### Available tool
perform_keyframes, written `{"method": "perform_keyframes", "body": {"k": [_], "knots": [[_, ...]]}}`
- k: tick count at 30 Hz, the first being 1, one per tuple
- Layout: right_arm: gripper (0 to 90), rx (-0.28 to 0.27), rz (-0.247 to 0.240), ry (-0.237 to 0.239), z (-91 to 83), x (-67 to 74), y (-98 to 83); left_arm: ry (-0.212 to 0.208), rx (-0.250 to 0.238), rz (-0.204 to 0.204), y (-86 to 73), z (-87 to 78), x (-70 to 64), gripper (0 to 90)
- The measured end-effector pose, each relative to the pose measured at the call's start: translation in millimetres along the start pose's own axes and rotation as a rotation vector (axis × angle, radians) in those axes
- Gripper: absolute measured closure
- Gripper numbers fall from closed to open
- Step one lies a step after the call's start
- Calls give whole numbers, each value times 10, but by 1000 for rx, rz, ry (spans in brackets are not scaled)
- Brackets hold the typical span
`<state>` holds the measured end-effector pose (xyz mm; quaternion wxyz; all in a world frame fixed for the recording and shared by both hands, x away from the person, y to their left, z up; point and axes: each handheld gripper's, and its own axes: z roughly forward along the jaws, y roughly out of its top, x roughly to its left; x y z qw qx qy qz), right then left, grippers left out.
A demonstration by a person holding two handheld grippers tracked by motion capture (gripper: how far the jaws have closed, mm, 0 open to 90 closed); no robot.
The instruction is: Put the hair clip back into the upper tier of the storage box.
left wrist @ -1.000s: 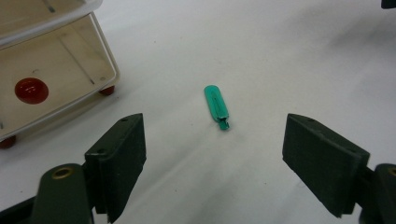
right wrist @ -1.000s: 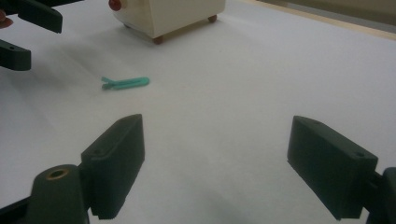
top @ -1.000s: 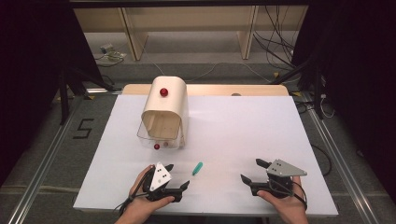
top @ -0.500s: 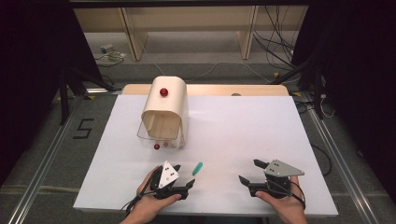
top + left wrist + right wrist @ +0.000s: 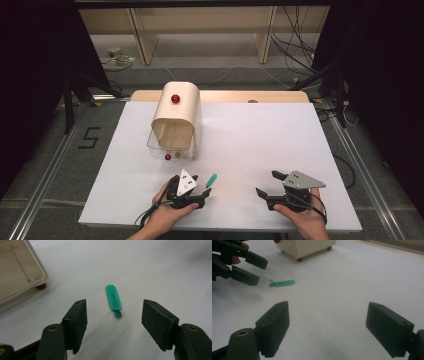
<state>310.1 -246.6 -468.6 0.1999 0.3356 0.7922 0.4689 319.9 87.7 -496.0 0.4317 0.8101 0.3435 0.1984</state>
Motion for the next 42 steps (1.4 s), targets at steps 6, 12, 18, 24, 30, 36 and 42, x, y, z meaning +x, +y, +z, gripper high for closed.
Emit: {"method": "perform_keyframes", "body": {"k": [6, 12, 18, 24, 30, 36, 42], "knots": [[202, -1, -1, 0, -1, -7, -2, 0, 21, 10, 27, 119, -38, 411], [201, 0, 1, 0, -1, -6, -2, 19, 37, -8, 53, 164, -27, 476], [202, -4, -1, 1, 3, -11, -1, 20, 37, -8, 63, 184, -47, 545], [202, 0, -4, -1, -2, -10, -1, 9, 55, 16, 67, 188, -45, 626], [202, 1, -6, 2, -3, 1, 1, -5, 58, 11, 68, 204, -58, 695], [202, 0, -4, 2, -3, -2, 0, -21, 73, 22, 71, 214, -54, 732], [202, 0, -6, 5, -4, 1, 0, -28, 73, 25, 71, 215, -60, 771]]}}
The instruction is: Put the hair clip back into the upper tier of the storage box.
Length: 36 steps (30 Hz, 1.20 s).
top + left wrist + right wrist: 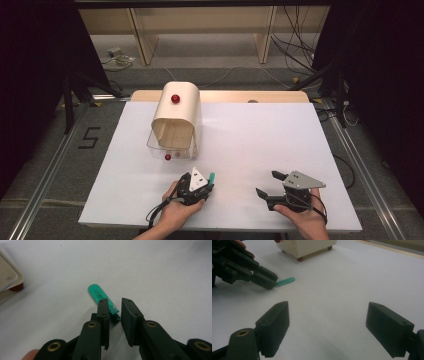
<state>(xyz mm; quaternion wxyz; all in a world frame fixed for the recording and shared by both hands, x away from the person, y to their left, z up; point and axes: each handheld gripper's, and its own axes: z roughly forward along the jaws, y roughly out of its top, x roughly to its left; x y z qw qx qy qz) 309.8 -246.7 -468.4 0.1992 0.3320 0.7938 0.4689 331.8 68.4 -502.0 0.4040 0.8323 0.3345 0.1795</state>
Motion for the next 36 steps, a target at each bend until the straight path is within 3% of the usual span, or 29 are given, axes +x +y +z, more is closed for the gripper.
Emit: {"method": "perform_keyframes", "body": {"k": [11, 18, 27, 36], "knots": [[202, -1, 1, 0, -4, 0, 0, -24, 3, -60, -6, -9, 45, 823], [202, -5, -4, 2, -2, -2, 0, -41, 3, -71, -7, -19, 46, 829], [202, -2, 3, -1, -7, 1, -1, -52, -17, -45, 21, -59, 31, 830], [202, -1, 7, -2, -11, 1, -2, -31, -51, -11, 56, -112, 23, 830]]}}
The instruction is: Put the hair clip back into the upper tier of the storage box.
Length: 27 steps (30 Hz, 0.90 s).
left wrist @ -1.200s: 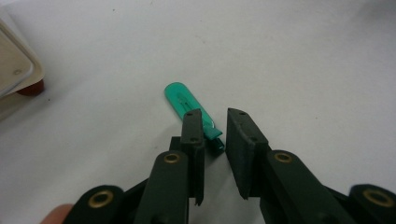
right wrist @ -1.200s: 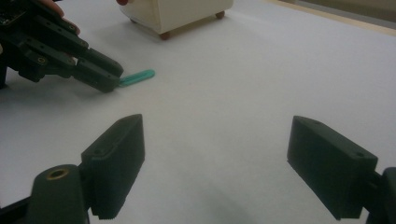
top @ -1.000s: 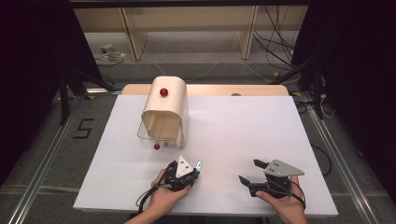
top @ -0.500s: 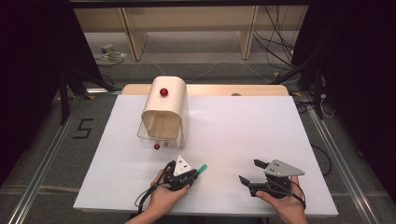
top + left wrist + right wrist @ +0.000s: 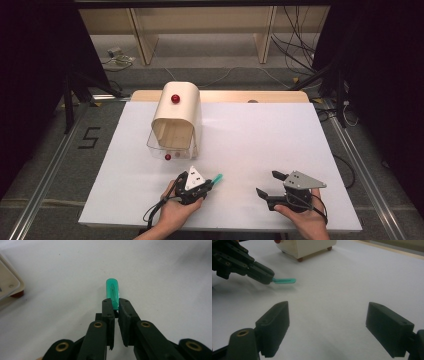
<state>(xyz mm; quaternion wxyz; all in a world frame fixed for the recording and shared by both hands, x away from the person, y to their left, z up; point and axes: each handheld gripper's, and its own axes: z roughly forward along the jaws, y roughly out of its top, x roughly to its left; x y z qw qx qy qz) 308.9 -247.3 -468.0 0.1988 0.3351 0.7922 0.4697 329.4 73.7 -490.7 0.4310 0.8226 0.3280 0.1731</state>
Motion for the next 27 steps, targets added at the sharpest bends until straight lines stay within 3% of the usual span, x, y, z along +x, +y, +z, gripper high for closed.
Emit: {"method": "perform_keyframes", "body": {"k": [13, 27], "knots": [[202, 0, -4, 0, -3, -4, -2, -10, -8, 3, 41, -57, 6, 830], [202, 0, -2, 1, -4, -2, -2, -12, -1, 49, 102, -140, 3, 830]]}}
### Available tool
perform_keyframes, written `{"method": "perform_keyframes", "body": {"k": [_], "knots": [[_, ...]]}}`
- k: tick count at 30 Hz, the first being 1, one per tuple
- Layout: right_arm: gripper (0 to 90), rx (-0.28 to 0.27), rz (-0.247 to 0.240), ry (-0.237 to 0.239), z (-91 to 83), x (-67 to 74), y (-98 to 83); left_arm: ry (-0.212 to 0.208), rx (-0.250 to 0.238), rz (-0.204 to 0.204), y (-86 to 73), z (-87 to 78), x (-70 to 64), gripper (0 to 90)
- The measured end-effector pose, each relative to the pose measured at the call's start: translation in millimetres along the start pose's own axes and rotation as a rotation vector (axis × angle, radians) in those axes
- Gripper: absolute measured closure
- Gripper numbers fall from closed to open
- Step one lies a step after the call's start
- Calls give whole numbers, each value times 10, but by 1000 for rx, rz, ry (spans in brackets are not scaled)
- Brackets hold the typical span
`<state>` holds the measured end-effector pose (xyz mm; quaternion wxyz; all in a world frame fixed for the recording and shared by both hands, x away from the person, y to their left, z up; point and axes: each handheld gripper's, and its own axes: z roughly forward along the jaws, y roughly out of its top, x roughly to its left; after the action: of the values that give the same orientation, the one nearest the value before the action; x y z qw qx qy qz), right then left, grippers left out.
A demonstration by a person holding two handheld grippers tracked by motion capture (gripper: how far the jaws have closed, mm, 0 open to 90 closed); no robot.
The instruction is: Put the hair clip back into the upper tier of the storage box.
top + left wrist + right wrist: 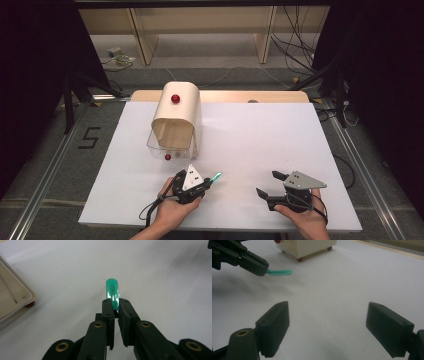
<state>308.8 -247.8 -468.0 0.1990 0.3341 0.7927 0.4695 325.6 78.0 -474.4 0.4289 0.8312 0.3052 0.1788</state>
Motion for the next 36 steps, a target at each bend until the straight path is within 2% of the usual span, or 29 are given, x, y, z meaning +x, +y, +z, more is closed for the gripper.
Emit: {"method": "perform_keyframes", "body": {"k": [13, 22, 30, 36], "knots": [[201, 2, -1, 1, 0, 0, 0, 4, -13, 6, 34, -54, 0, 831], [202, 1, 0, 0, -1, 0, -1, 2, 1, 31, 48, -84, 15, 831], [202, 3, -2, 1, 1, 1, -2, 6, -16, 36, 74, -141, 27, 831], [202, 4, -2, 2, 4, 0, -2, 3, -23, 54, 89, -195, 53, 831]]}}
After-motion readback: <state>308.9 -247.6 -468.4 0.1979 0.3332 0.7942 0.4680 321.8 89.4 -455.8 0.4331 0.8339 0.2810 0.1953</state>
